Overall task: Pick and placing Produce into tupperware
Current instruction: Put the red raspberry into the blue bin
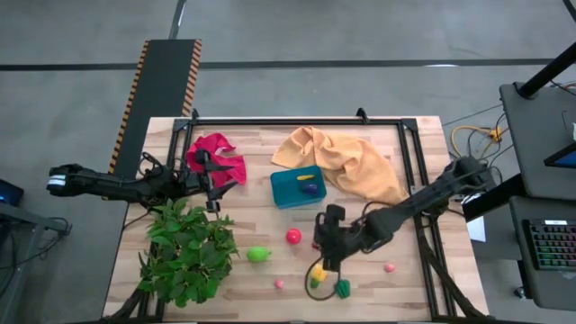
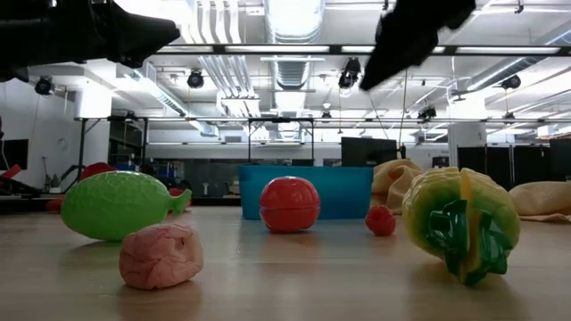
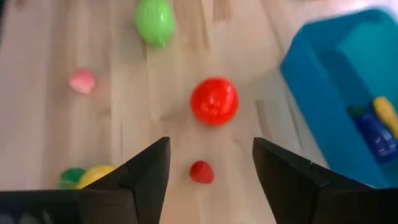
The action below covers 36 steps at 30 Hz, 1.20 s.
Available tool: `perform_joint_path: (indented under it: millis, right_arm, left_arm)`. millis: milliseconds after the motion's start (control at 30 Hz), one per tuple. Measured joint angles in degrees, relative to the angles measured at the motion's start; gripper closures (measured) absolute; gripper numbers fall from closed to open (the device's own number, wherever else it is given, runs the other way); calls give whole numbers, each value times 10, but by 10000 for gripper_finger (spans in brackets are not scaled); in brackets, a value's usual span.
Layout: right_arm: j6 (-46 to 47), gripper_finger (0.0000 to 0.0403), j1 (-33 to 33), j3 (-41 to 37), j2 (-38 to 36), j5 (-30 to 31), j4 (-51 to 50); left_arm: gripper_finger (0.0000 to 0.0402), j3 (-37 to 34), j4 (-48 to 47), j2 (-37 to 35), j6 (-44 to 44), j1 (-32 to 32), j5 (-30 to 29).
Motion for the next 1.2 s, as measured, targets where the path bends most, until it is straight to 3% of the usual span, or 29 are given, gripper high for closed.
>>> perform_joint_path:
  millis: [400, 1200]
  right_arm:
    - [29, 183, 0, -1, 85, -8, -1]
    - [60, 183, -1, -7, 164, -25, 46]
  left_arm:
    - [212, 0, 2, 1, -1, 0, 0]
    - [212, -1, 1, 1, 0, 0, 0]
